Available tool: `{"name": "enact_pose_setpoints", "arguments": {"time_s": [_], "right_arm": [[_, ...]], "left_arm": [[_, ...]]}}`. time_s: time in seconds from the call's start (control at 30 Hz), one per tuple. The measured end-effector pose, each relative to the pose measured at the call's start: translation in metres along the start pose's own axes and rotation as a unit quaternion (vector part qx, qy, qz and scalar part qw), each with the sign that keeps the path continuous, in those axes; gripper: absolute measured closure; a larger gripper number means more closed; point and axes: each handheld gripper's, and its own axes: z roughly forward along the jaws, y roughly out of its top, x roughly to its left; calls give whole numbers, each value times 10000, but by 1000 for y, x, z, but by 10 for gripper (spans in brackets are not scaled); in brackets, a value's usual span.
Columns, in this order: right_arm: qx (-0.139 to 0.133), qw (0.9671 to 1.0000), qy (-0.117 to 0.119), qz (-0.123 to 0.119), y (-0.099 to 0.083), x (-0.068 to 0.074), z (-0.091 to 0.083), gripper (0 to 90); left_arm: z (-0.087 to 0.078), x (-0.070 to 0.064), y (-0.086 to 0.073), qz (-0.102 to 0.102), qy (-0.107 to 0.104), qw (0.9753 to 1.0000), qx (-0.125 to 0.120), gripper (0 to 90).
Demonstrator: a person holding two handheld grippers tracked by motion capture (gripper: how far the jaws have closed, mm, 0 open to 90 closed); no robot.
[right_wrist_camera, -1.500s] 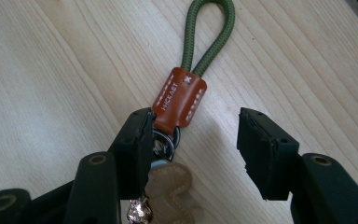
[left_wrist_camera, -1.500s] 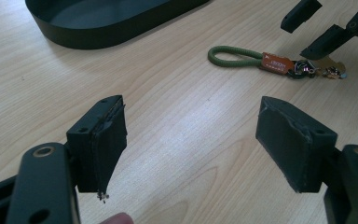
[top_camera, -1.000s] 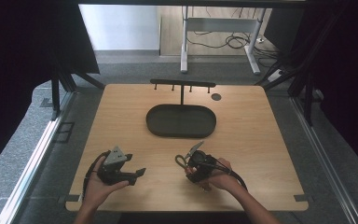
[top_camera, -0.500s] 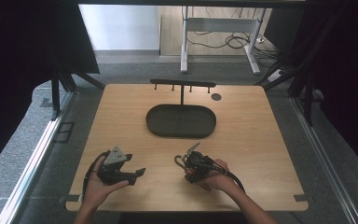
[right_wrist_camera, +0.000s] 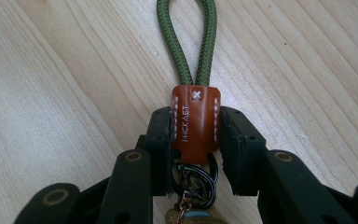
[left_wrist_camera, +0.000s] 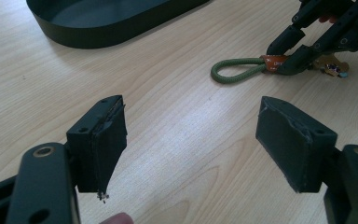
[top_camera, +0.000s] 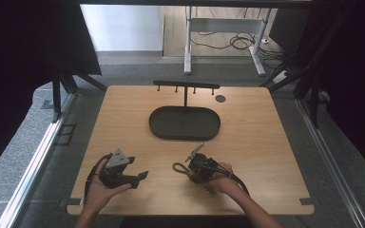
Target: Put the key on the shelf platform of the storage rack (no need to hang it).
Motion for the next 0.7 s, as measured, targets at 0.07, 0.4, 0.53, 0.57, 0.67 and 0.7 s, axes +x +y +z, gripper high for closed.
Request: {"name": "enact_pose_setpoints", "arguments": {"time_s": [0.07, 0.4, 0.53, 0.57, 0.67, 0.7], "right_arm": [[9, 10000, 7, -10, 0, 0, 0, 665], [-125, 9999, 45, -64, 4, -5, -26, 670], [-177, 9998, 39, -48, 4, -6, -36, 671], [-208, 9998, 1, -28, 4, -7, -43, 671], [-259, 9997, -41, -28, 3, -10, -53, 671], [-259, 9997, -41, -28, 3, -10, -53, 671]], "left_arm": [[0, 0, 0, -4, 0, 10000, 2, 248], [-1, 0, 0, 2, 9, 10000, -19, 248], [-1, 0, 0, -10, 10, 10000, -14, 248], [-1, 0, 0, -32, 14, 10000, -16, 248], [-1, 0, 0, -15, 15, 10000, -16, 248], [-1, 0, 0, -15, 15, 10000, -16, 248]]}}
